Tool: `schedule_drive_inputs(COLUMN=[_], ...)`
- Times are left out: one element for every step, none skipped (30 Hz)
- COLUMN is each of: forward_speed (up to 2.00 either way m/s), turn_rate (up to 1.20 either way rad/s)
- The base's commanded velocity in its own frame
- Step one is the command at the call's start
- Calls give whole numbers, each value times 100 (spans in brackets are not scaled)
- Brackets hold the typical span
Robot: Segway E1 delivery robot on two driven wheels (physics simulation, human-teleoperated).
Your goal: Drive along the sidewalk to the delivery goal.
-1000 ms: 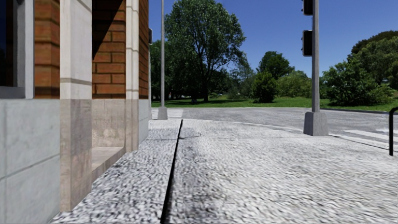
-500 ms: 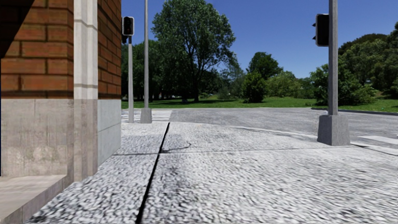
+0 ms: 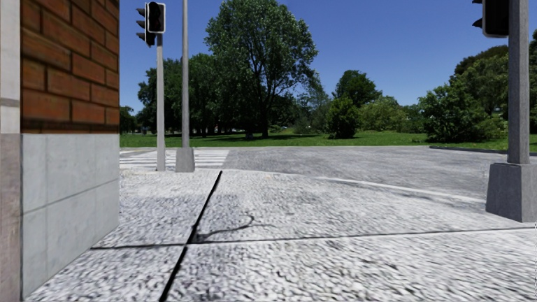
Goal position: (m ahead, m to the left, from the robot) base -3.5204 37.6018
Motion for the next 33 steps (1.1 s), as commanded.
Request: schedule_drive_inputs(forward_speed=[197, 197, 197, 197, 197, 197, 197, 197, 197, 197, 197, 197, 197, 197, 197, 197, 197, 197, 197, 197, 197, 197, 197, 197, 197, 197, 197, 197, 197, 197, 197, 197, 197], turn_rate=[0, 0, 0, 0, 0, 0, 0, 0, 0, 0, 0, 0, 0, 0, 0, 0, 0, 0, 0, 0, 0, 0, 0, 0, 0, 0, 49, 67, 93, 120, 120, 120, 120])
